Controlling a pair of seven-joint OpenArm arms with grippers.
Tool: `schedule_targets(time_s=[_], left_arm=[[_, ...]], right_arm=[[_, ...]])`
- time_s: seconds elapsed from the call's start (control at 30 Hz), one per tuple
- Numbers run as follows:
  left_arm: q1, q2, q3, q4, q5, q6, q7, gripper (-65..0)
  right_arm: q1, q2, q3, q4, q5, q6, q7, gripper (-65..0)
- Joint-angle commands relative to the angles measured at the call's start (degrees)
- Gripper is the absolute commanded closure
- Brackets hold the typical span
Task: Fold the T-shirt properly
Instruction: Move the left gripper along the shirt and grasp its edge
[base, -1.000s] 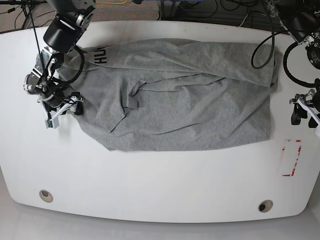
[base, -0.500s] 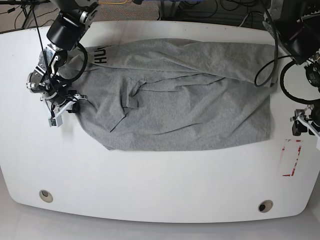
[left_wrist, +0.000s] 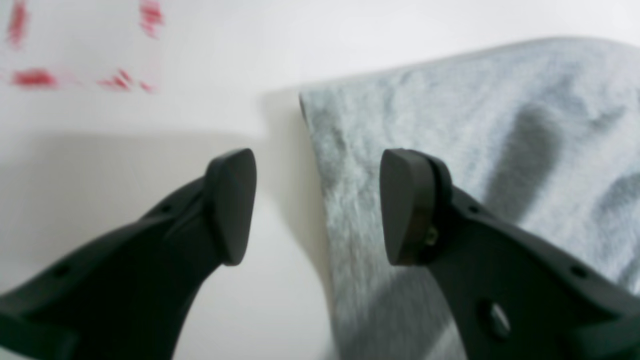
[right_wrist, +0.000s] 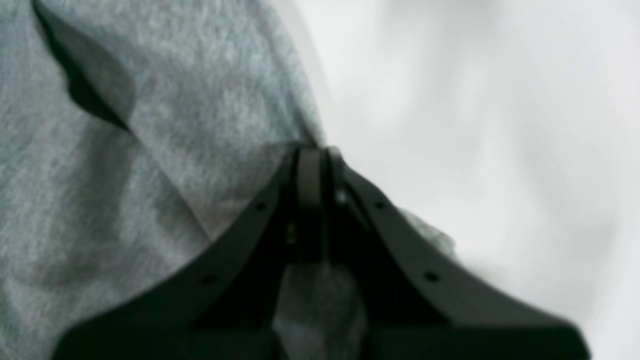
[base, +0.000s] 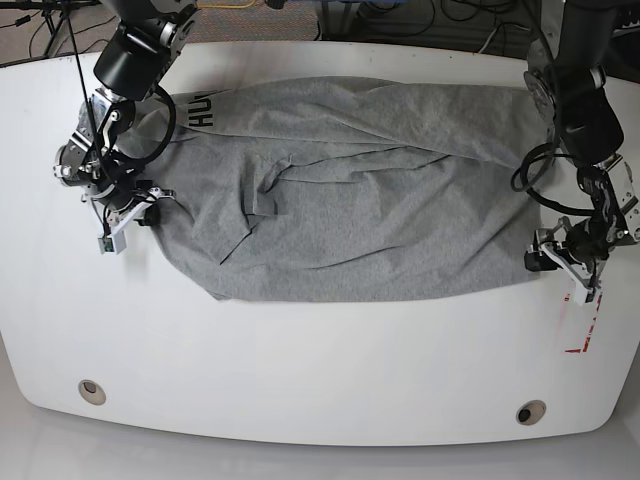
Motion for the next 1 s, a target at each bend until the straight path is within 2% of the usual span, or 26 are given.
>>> schedule_targets(time_s=[0.0,0.13,0.3,0.57,0.67,0.8,0.9,0.97], left_arm=[[-1.7,-1.0,0.0,-3.1,-0.7,0.0,-3.1,-37.2],[-2.0,-1.1,0.0,-5.9,-0.8,1.4,-4.7,-37.2],[-2.0,-0.7,0.0,-6.3,-1.0,1.1,-4.7,-37.2],[-2.0,2.5,1.3,-6.3,-0.8,0.8,-4.7,-35.1],[-2.0,2.8,3.3,-6.3,-0.9,0.9,-5.1,-25.0],[-2.1,2.9,5.5,-6.3,-0.9,1.1,-6.0,-7.6],[-2.0,2.9,6.7,-6.3,-0.9,1.2,-7.5,0.0],[-2.0,2.9,7.0,-6.2,-0.9,1.2,-7.9,0.0]], right_arm=[[0.8,0.6,-0.1,0.8,-0.7,0.1,-0.8,-0.8],[0.8,0.6,-0.1,0.8,-0.7,0.1,-0.8,-0.8],[0.8,0.6,-0.1,0.8,-0.7,0.1,-0.8,-1.0],[0.8,0.6,-0.1,0.8,-0.5,0.1,-0.8,-1.1],[0.8,0.6,-0.1,0.8,-0.7,0.1,-0.8,-1.1],[0.8,0.6,-0.2,0.8,-0.7,0.1,-0.8,-1.0],[0.8,0.7,-0.2,1.4,-0.7,0.1,-1.0,-0.8],[0.8,0.7,-0.2,2.8,-0.7,0.1,-1.0,-0.8]])
